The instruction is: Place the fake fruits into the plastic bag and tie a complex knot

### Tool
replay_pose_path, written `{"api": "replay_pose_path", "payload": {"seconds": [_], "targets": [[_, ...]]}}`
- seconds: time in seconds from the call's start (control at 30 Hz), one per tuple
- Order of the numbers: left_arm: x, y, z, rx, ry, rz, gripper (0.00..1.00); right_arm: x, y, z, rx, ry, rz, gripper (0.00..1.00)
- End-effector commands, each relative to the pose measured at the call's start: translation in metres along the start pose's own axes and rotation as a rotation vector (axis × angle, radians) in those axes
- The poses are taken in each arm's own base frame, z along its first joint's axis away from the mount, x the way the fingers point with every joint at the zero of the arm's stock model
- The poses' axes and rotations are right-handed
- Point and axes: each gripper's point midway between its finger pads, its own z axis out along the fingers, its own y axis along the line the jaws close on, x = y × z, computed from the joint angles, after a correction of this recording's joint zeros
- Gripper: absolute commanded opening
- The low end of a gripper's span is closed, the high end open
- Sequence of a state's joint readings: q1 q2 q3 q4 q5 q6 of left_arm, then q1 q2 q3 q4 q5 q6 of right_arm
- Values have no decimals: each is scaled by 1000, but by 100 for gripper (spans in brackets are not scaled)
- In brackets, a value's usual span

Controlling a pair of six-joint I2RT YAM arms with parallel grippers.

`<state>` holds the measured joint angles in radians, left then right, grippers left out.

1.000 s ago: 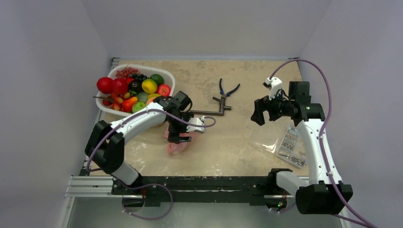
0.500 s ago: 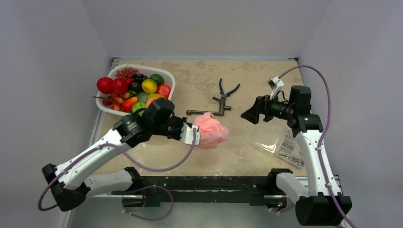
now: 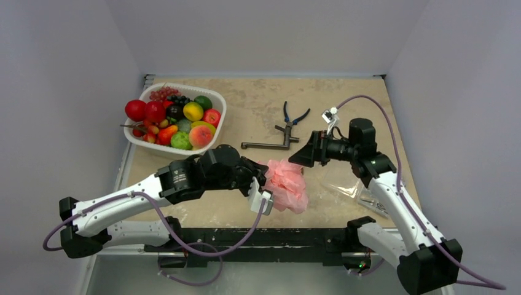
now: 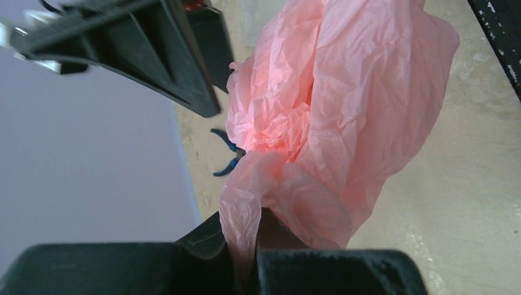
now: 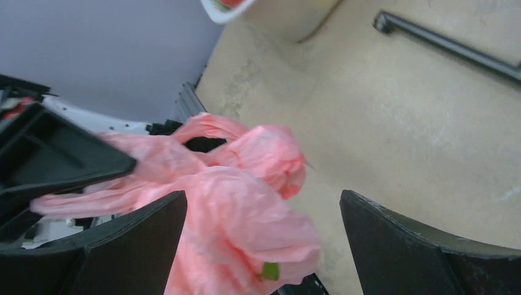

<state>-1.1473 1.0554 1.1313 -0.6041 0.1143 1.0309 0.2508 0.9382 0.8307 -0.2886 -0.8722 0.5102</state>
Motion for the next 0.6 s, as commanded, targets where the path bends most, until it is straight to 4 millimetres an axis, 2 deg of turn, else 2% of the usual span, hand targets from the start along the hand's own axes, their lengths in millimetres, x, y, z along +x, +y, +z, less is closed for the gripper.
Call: {"api": "replay_pose_path", "payload": {"seconds": [0.0, 0.1, 0.27, 0.37, 0.57], "targets": [[-15, 27, -3, -130, -20, 124, 0, 28, -38, 7, 111, 56, 52, 99], [-15, 24, -1, -128, -15, 152, 0, 31, -35, 3, 121, 69, 49, 99], [-17, 35, 2, -187, -8, 166, 0, 27, 1, 8, -101, 12, 154, 98], [-12, 43, 7, -233, 18, 164, 0, 32, 13, 11, -197, 79, 243, 99], [-13, 53, 12, -298, 16, 139, 0, 35, 19, 8, -208, 100, 292, 98]]}}
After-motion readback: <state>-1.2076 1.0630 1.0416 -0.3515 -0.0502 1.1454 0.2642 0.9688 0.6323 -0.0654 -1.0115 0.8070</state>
